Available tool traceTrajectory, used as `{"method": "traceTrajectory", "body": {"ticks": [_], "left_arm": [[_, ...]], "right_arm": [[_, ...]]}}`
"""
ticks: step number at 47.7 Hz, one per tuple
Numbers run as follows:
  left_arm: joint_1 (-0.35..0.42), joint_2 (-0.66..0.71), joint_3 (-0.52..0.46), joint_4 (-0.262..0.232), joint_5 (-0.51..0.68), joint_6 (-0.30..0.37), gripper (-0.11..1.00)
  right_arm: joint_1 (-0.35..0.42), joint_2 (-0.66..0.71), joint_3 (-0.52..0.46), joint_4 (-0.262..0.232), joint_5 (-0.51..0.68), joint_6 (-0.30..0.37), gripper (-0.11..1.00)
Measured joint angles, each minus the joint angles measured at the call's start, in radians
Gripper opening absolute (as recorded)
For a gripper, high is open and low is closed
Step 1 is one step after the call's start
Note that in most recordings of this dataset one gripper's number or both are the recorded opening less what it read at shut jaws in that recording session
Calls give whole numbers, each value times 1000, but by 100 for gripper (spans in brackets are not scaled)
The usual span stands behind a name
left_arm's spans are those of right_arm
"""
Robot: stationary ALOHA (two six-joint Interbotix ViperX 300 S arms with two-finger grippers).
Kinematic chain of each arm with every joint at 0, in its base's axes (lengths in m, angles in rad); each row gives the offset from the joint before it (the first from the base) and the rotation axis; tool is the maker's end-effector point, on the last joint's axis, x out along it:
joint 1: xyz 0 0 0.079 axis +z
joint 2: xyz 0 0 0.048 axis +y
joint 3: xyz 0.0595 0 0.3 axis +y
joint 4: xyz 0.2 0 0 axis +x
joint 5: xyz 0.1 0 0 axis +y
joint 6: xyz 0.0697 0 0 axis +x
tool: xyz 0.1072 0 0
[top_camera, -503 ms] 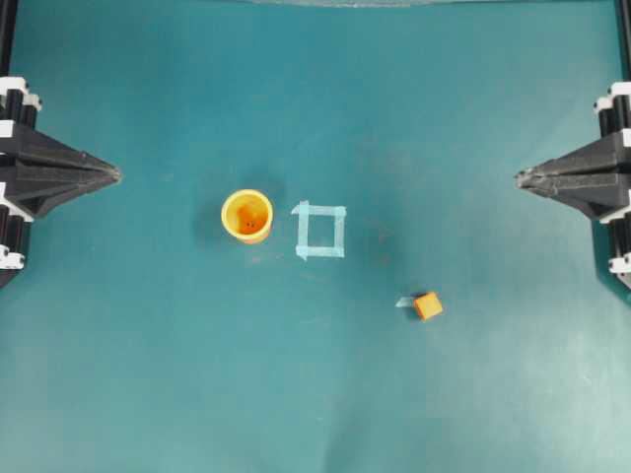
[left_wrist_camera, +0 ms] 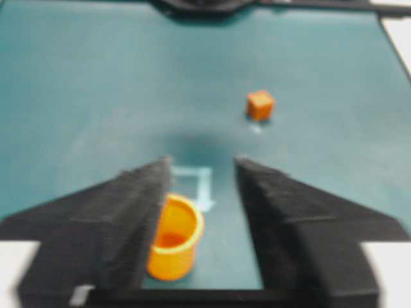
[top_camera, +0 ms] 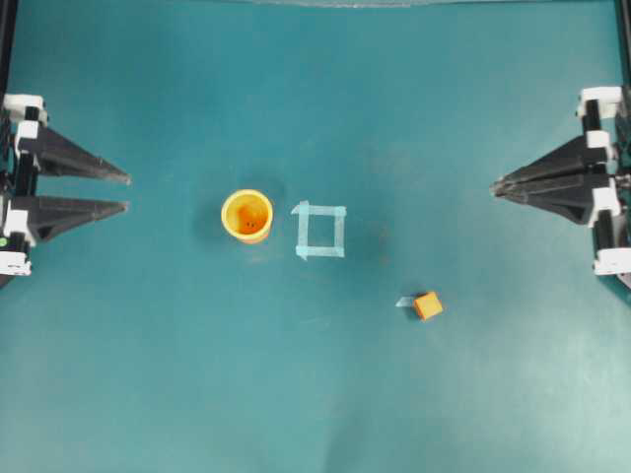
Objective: Hold the block with right arm and the cup with left arm, then put the block into the cup.
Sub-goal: 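Move left gripper to the orange cup and right gripper to the cube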
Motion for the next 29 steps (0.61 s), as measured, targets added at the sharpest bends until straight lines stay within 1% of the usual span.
{"method": "traceTrajectory", "body": {"ticks": [2,5,10,12,14,17,20,26,29], "left_arm": [[0,3,0,2,9,0,63],[0,12,0,0,18,0,71],[5,49,0,2,35,0,81],[9,71,0,0,41,0,82],[12,91,0,2,46,0,82],[14,124,0,2,49,0,83],[15,164,0,0,52,0,83],[15,250,-3,2,54,0,83],[15,304,-15,2,54,0,83]], "right_arm": [[0,15,-12,0,31,28,13],[0,41,-26,0,61,66,24],[0,81,-43,-2,94,124,46],[0,95,-48,0,103,144,54],[0,109,-52,0,115,169,60],[2,129,-60,0,137,210,65],[3,150,-67,0,166,253,68],[14,193,-92,0,249,357,67],[23,218,-106,0,304,430,67]]}}
